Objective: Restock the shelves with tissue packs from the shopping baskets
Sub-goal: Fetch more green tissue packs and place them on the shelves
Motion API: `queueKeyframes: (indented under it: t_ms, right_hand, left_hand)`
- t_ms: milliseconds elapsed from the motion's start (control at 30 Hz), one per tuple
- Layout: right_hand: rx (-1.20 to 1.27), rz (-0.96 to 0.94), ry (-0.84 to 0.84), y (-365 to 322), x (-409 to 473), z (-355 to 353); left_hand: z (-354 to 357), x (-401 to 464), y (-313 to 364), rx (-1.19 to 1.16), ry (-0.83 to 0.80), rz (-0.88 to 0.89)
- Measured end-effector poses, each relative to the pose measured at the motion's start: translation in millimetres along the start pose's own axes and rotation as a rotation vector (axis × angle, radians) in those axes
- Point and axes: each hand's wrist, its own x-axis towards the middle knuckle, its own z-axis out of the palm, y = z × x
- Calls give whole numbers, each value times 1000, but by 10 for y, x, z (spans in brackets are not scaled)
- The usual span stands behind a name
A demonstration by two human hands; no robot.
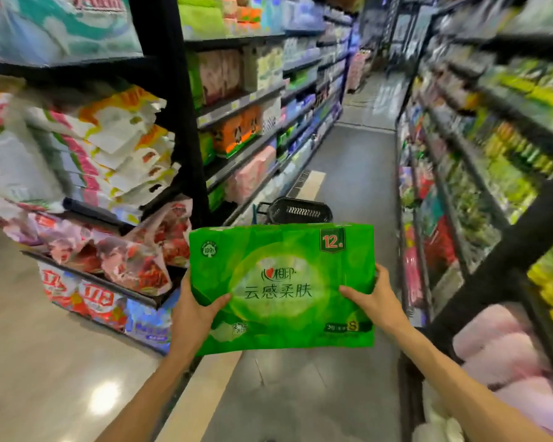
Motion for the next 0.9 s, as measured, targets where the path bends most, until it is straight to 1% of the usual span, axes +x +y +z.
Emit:
queueKeyframes:
  t_ms: [100, 200, 367, 467, 533, 600, 667, 767, 900]
  right_hand:
    - [1, 54, 52, 79, 514, -300]
    - [88, 126, 110, 114, 1004, -570]
    - [106, 146, 209, 226, 1681, -862]
    - [92, 164, 225, 342, 2170, -1042]
    - [86, 151, 202, 408, 2558, -1168]
    - [79, 142, 182, 480, 2975, -1289]
    - [58, 132, 133, 563, 3434, -1386]
    - [61, 95, 54, 610, 4168, -1534]
    - [65, 14, -116, 432, 5099, -1602]
  left_hand:
    - [575, 603, 164, -11, -55, 23]
    - [1113, 1136, 330, -11, -112, 63]
    - [1770, 1877, 604, -28, -254, 67]
    - [2131, 2277, 684, -54, -305, 96]
    - [2399, 2502, 751, -77, -323, 107]
    - [2668, 2706, 813, -102, -307, 93]
    - [2934, 2914, 871, -97, -249, 73]
    - [3272, 3200, 1021, -76, -127, 43]
    - [3536, 3550, 1177, -71, 39, -29]
